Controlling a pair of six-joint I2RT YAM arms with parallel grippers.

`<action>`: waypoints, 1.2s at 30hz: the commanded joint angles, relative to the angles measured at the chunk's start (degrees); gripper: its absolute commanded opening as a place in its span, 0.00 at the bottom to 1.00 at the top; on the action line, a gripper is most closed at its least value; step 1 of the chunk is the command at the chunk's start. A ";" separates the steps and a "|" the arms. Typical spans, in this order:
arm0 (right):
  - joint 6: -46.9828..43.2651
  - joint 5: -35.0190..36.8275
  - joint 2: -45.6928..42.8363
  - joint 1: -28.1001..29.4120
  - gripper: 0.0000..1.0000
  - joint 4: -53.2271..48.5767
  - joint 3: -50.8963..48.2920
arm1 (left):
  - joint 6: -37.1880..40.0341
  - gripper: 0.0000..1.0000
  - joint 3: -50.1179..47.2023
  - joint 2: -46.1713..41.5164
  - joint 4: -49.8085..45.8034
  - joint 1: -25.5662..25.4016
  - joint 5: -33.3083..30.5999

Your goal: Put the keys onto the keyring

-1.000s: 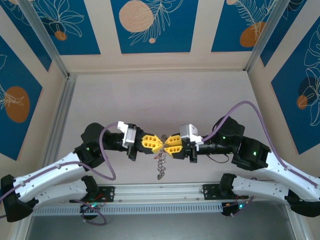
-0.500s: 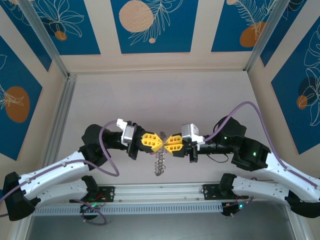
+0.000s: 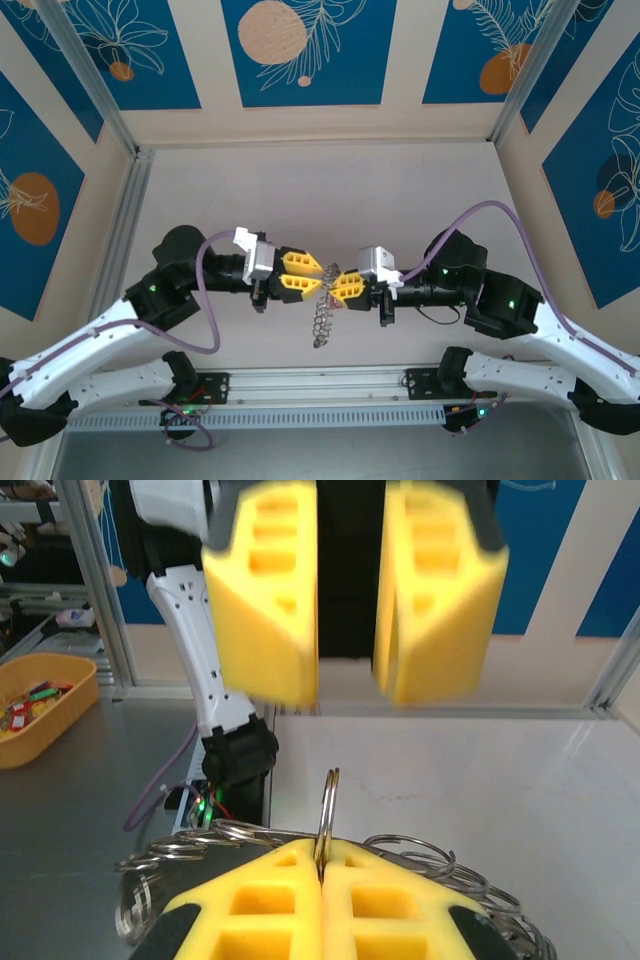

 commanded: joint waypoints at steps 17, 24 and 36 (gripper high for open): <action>-0.69 0.86 4.46 0.02 0.00 -4.33 5.23 | 16.42 0.17 12.32 6.48 -33.50 -7.42 -15.01; -0.87 1.13 4.10 -0.11 0.00 -3.88 5.19 | 16.71 0.00 12.20 5.61 -34.11 -7.60 -16.03; -0.35 -3.77 -2.50 -0.01 0.17 1.25 -1.06 | 5.16 0.00 -1.60 -3.58 -6.23 -7.16 -9.04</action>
